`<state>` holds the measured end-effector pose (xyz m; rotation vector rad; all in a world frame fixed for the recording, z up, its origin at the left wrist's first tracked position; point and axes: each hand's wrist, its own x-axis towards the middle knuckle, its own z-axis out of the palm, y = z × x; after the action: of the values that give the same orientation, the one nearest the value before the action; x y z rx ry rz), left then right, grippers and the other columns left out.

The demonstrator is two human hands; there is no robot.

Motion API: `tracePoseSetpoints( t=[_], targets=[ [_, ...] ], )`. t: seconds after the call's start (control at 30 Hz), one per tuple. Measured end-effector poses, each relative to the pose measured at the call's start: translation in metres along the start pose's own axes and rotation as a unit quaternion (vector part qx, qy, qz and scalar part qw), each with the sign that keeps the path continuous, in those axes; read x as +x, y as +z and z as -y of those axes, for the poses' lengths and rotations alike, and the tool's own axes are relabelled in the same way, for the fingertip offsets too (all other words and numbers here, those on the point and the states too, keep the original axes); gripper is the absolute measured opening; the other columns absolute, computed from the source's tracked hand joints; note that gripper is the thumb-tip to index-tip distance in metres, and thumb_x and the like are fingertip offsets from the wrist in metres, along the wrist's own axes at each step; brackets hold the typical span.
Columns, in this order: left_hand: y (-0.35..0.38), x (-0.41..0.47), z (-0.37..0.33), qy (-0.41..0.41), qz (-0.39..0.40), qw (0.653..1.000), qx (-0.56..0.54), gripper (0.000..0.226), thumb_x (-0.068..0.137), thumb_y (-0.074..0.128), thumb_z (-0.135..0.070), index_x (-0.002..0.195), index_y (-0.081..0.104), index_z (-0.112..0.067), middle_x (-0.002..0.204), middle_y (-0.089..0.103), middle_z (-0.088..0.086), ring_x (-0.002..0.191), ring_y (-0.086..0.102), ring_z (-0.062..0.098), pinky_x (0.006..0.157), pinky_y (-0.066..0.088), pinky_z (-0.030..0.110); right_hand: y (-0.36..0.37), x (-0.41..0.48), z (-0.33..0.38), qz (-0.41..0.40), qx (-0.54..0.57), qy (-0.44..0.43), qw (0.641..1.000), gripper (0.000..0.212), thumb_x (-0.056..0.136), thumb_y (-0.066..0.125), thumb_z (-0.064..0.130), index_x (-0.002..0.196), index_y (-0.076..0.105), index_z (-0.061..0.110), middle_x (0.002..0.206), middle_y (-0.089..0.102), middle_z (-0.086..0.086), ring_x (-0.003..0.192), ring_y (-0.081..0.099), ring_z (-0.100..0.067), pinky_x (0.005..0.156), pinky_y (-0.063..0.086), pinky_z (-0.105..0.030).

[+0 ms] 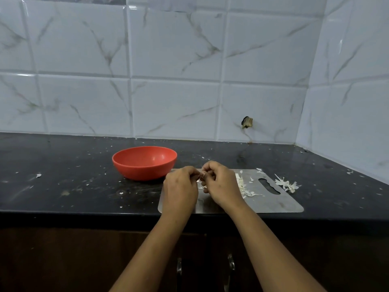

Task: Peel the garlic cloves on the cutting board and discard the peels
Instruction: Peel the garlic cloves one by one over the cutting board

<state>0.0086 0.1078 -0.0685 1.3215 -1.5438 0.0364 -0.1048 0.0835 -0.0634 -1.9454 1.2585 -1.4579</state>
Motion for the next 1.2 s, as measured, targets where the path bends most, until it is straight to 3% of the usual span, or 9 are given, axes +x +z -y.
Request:
tracePoseSetpoints(
  t=[0.13,0.4,0.5,0.63,0.7,0.83,0.97,1.1,1.2],
  targets=[
    [-0.008,0.004,0.0,-0.079,0.047,0.99,-0.11,0.011,0.087,0.067,-0.011,0.093,0.075,-0.016,0.08,0.072,-0.004,0.074,0.068,0.007,0.074,0.055,0.022,-0.002,0.0,0.004,0.009,0.057,0.035,0.998,0.024,0.094,0.05,0.002,0.077,0.058,0.017,0.074,0.064,-0.011,0.061,0.061,-0.013,0.05,0.051,-0.022],
    [-0.013,0.01,-0.001,-0.243,0.064,0.891,-0.378,0.007,0.087,0.066,-0.005,0.082,0.069,-0.006,0.071,0.07,0.008,0.064,0.068,0.014,0.059,0.054,0.02,-0.011,0.002,0.01,0.007,0.272,0.15,0.951,0.022,0.102,0.041,0.006,0.084,0.053,0.011,0.065,0.059,-0.004,0.053,0.056,-0.012,0.049,0.048,-0.02],
    [-0.018,0.018,0.004,-0.239,0.038,0.901,-0.36,0.008,0.086,0.068,-0.006,0.079,0.07,-0.008,0.066,0.068,0.005,0.058,0.064,0.012,0.052,0.05,0.018,-0.021,0.005,0.005,-0.022,0.297,0.189,0.936,0.022,0.103,0.036,0.008,0.086,0.049,0.012,0.065,0.057,-0.007,0.051,0.052,-0.013,0.046,0.046,-0.02],
    [-0.049,0.042,0.01,-0.125,-0.034,0.986,-0.107,0.004,0.081,0.075,-0.021,0.079,0.074,-0.018,0.066,0.064,-0.009,0.064,0.06,0.006,0.065,0.044,0.022,-0.03,0.007,-0.001,-0.039,0.183,0.176,0.966,0.027,0.1,0.03,0.008,0.08,0.045,0.016,0.062,0.054,-0.005,0.05,0.046,-0.013,0.043,0.037,-0.02],
    [-0.069,0.053,0.015,-0.115,-0.055,0.992,0.005,0.003,0.08,0.075,-0.023,0.08,0.073,-0.021,0.073,0.065,-0.009,0.078,0.061,0.012,0.073,0.044,0.025,-0.033,0.008,-0.005,-0.036,0.107,0.143,0.983,0.026,0.1,0.031,0.009,0.078,0.045,0.015,0.063,0.053,-0.006,0.052,0.045,-0.012,0.044,0.036,-0.017],
    [-0.082,0.07,0.037,-0.182,0.003,0.976,0.12,0.008,0.077,0.077,-0.023,0.077,0.07,-0.026,0.094,0.071,0.003,0.094,0.063,0.026,0.078,0.049,0.034,-0.03,0.016,-0.012,0.003,-0.013,0.1,0.995,0.027,0.099,0.037,0.009,0.076,0.051,0.016,0.067,0.059,-0.005,0.057,0.05,-0.012,0.055,0.038,-0.022],
    [-0.076,0.078,0.042,-0.18,0.084,0.968,0.153,0.026,0.083,0.058,-0.002,0.083,0.073,-0.024,0.105,0.07,0.007,0.1,0.063,0.026,0.08,0.047,0.033,-0.021,0.03,-0.017,0.049,-0.171,0.02,0.984,0.028,0.09,0.046,-0.003,0.086,0.065,0.016,0.09,0.067,-0.005,0.079,0.06,-0.017,0.071,0.047,-0.025],
    [-0.067,0.08,0.034,-0.134,0.041,0.986,0.087,0.03,0.087,0.048,-0.001,0.087,0.071,-0.021,0.101,0.071,0.007,0.1,0.063,0.021,0.082,0.045,0.028,-0.011,0.04,-0.009,0.135,-0.264,-0.017,0.955,0.033,0.088,0.054,-0.001,0.11,0.071,0.016,0.112,0.067,-0.008,0.106,0.061,-0.022,0.092,0.047,-0.028],
    [-0.059,0.072,0.021,-0.079,0.028,0.996,0.037,0.03,0.086,0.048,0.001,0.093,0.072,-0.016,0.09,0.072,0.0,0.093,0.063,0.017,0.079,0.044,0.025,-0.005,0.043,-0.005,0.196,-0.312,-0.018,0.93,0.041,0.087,0.054,-0.002,0.118,0.069,0.02,0.119,0.068,-0.007,0.111,0.061,-0.023,0.094,0.047,-0.026]
  ],
)
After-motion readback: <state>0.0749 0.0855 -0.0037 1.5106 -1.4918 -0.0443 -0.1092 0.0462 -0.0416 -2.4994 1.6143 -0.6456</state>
